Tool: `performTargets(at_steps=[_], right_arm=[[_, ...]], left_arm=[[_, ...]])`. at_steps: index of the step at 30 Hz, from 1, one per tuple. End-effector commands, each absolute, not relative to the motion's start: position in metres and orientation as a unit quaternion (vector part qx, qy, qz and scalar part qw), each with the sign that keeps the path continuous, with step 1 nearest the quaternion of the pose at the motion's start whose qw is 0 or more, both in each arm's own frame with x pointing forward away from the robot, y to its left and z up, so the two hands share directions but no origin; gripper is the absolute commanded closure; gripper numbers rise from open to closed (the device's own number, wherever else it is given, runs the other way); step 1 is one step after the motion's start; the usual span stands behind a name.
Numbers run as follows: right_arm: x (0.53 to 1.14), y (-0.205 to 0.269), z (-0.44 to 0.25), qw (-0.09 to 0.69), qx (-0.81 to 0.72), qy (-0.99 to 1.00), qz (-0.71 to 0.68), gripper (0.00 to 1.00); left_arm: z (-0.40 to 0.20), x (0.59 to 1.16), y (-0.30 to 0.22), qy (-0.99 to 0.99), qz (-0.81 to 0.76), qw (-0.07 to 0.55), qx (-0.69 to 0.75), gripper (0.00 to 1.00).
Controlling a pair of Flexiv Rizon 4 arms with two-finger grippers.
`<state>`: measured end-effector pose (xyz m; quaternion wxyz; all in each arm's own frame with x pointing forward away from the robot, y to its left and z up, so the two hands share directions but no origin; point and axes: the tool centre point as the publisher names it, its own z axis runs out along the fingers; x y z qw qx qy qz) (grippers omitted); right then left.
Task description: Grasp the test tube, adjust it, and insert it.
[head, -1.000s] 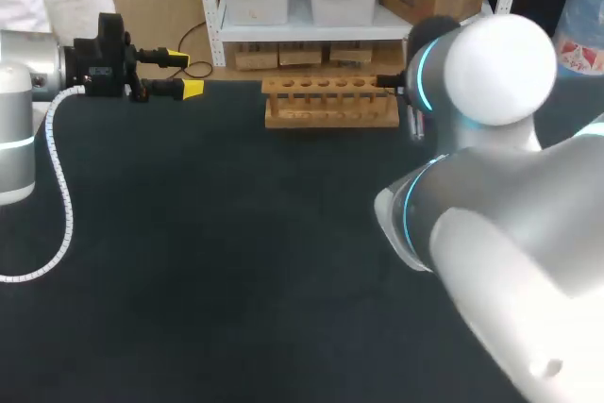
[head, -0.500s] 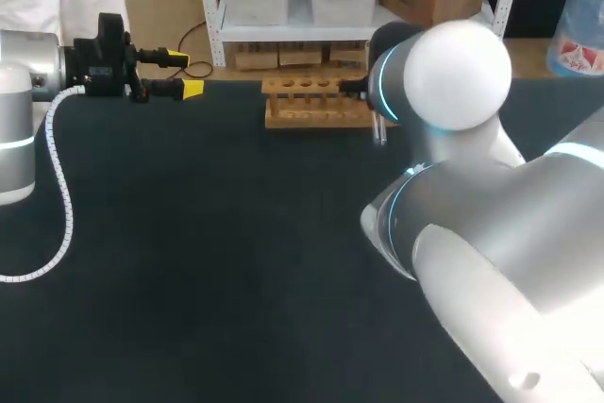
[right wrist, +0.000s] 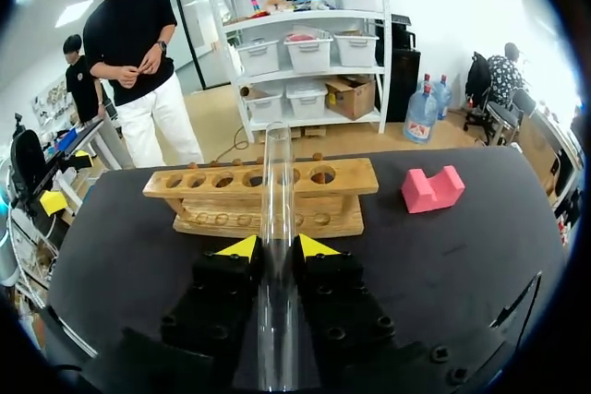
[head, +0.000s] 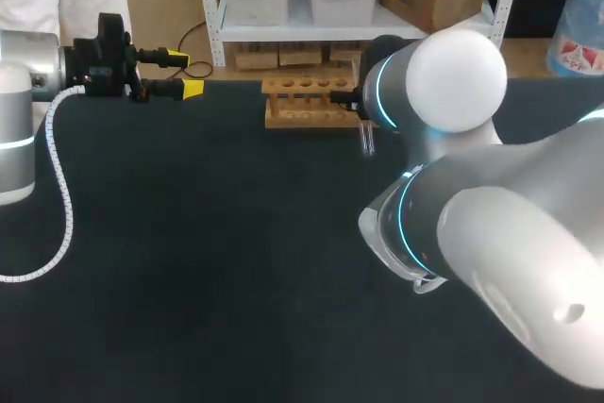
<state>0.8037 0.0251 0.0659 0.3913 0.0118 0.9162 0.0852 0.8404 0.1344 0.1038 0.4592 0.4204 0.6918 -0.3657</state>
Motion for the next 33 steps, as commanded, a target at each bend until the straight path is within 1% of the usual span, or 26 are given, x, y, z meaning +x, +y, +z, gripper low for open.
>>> performTargets(at_steps=[1, 24, 33], right_arm=[[0.812, 0.024, 0.064, 0.384, 0.006, 0.918, 0.099, 1.0], [0.834, 0.014, 0.052, 0.377, 0.007, 0.922, 0.089, 1.0], [0.837, 0.013, 0.046, 0.364, 0.004, 0.927, 0.089, 1.0]], left_arm=[[0.103, 0.839, 0.135, 0.691, -0.365, 0.462, 0.42, 0.0], [0.103, 0.839, 0.135, 0.691, -0.365, 0.462, 0.42, 0.0], [0.103, 0.839, 0.135, 0.691, -0.365, 0.462, 0.42, 0.0]])
